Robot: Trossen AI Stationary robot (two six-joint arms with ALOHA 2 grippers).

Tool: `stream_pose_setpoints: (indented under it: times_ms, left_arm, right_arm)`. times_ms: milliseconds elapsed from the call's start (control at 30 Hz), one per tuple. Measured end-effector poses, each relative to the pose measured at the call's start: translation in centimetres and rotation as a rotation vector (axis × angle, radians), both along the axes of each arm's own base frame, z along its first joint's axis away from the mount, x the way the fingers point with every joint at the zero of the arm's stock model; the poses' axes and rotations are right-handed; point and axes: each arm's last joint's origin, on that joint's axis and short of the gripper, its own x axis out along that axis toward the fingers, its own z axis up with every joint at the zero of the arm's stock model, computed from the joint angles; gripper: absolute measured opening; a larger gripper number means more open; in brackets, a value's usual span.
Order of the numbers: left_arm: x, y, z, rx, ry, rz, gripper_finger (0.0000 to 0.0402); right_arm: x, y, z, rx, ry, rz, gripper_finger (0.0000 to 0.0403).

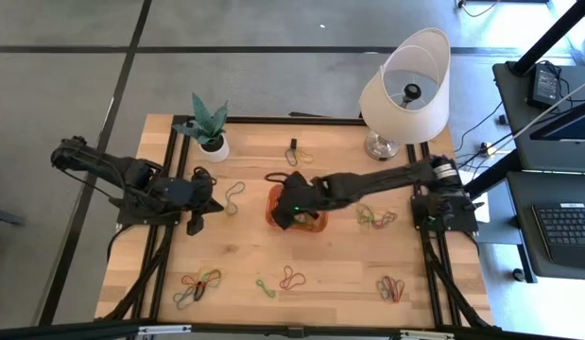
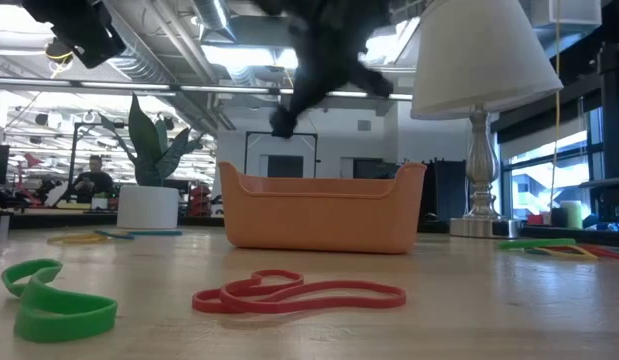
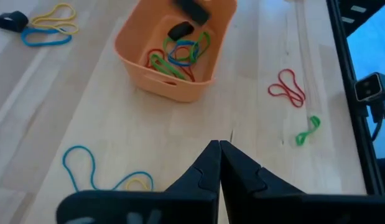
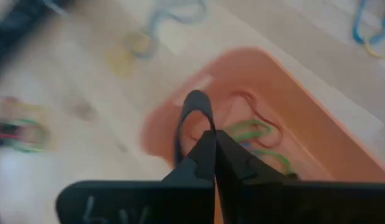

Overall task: Pick and place rubber bands into bin
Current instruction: Put the black rubber band into the orange bin, then put the red rubber band into the orange bin

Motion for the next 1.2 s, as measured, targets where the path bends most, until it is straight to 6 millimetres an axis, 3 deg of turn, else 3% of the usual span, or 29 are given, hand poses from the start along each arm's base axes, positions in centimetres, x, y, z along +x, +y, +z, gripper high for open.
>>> stream_pose_setpoints:
  times_ms: [367, 533, 967, 1200]
  left_arm:
    - [-0.1, -0.2, 0.0, 0.028, -0.009, 0.006, 0.0005]
    - [-0.1, -0.2, 0.0, 0.037, -0.011, 0.008, 0.0005]
    - [-0.1, -0.2, 0.0, 0.04, -0.011, 0.006, 0.0006]
    - [-0.1, -0.2, 0.0, 0.04, -0.011, 0.006, 0.0006]
  right_arm:
    - [4.1, -1.5, -4.7, 0.039, 0.158, 0.065, 0.0]
    - [4.7, -2.4, -6.5, 0.053, 0.238, 0.046, 0.0007]
    - [4.7, -2.5, -6.6, 0.062, 0.24, 0.046, 0.0093]
    - [4.5, -2.5, -6.0, 0.058, 0.231, 0.053, 0.0109]
